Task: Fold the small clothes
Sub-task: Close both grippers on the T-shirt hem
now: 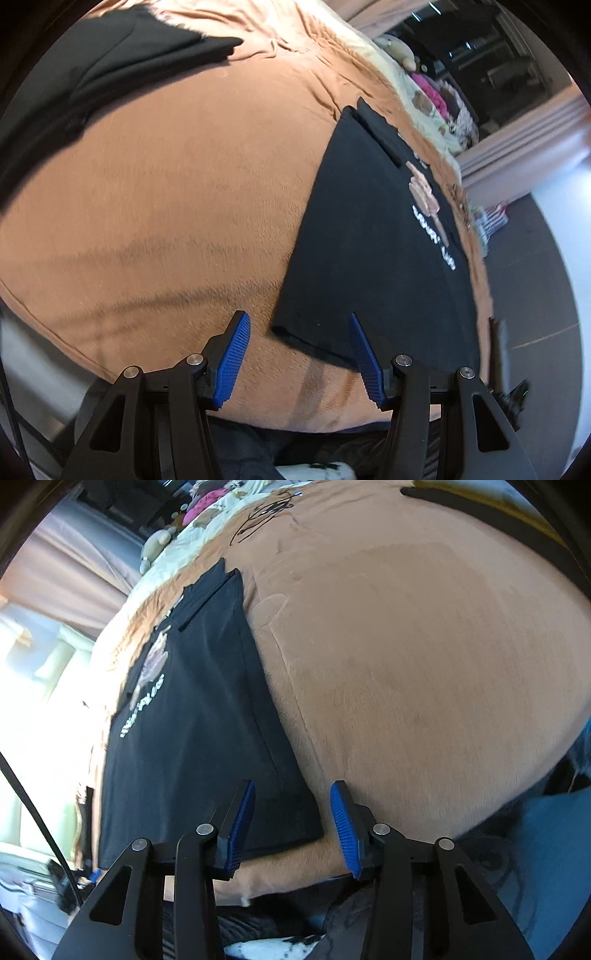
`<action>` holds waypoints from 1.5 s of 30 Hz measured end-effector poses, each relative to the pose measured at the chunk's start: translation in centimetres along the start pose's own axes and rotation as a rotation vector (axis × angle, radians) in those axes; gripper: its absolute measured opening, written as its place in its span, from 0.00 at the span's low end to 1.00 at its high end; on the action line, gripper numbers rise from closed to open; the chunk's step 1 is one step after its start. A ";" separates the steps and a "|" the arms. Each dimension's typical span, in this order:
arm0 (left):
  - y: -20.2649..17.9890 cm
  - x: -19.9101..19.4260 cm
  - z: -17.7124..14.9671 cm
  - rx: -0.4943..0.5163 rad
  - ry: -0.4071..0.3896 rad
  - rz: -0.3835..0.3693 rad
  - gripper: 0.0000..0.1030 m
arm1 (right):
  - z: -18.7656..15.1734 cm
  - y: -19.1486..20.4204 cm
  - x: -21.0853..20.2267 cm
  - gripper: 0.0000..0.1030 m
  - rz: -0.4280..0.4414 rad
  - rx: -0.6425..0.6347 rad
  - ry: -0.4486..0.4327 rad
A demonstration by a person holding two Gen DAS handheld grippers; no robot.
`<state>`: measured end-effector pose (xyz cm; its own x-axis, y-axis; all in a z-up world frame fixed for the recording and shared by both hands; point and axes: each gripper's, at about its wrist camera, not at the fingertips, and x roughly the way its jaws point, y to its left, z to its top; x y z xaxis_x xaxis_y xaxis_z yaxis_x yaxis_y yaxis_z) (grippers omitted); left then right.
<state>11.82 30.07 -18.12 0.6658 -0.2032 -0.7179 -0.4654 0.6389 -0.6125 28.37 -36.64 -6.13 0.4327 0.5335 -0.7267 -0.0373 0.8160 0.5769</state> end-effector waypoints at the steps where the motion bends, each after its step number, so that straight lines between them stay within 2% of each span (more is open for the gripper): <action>1: 0.1 0.1 -0.1 -0.018 -0.001 -0.019 0.56 | -0.2 -0.3 0.0 0.39 0.024 0.011 0.003; 3: 0.0 0.6 -0.2 -0.037 0.006 -0.050 0.56 | -0.2 -1.1 -0.1 0.39 0.091 0.036 0.013; 8: 0.2 1.5 -0.2 -0.090 -0.007 -0.110 0.56 | -0.8 -3.2 0.3 0.39 0.196 0.092 0.013; 13: 0.2 1.7 0.0 -0.140 -0.006 -0.194 0.56 | -1.8 -5.8 0.4 0.39 0.309 0.176 -0.022; 16: -0.3 2.1 -0.2 -0.149 -0.008 -0.211 0.56 | -2.5 -6.4 1.1 0.39 0.351 0.201 -0.053; 20: -1.0 2.2 -0.4 -0.143 -0.035 -0.195 0.56 | -3.1 -6.4 2.1 0.39 0.342 0.211 -0.097; 25: -1.1 2.6 0.2 -0.168 -0.071 -0.181 0.56 | -3.3 -4.2 3.4 0.39 0.290 0.207 -0.131; 29: -1.7 3.2 0.3 -0.185 -0.081 -0.146 0.56 | -3.2 -2.1 4.0 0.25 0.211 0.184 -0.139; 31: -2.0 3.3 0.2 -0.192 -0.092 -0.133 0.56 | -3.2 -1.1 4.2 0.15 0.187 0.176 -0.138; 32: -2.1 3.4 0.3 -0.194 -0.095 -0.125 0.56 | -3.2 -0.6 4.0 0.06 0.178 0.173 -0.136; 33: -2.2 3.5 0.3 -0.196 -0.096 -0.115 0.56 | -3.3 -0.3 3.8 0.01 0.167 0.172 -0.140; 38: -2.1 3.4 0.3 -0.207 -0.099 -0.121 0.55 | -3.5 0.6 1.5 0.00 0.182 0.165 -0.200; 45: -1.7 3.3 -0.4 -0.230 -0.103 -0.150 0.49 | -4.1 -0.3 1.9 0.00 0.199 0.175 -0.191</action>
<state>14.55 28.07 -19.56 0.7874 -0.1989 -0.5835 -0.4694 0.4202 -0.7766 25.48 -34.95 -9.17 0.5940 0.6139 -0.5199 0.0105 0.6403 0.7681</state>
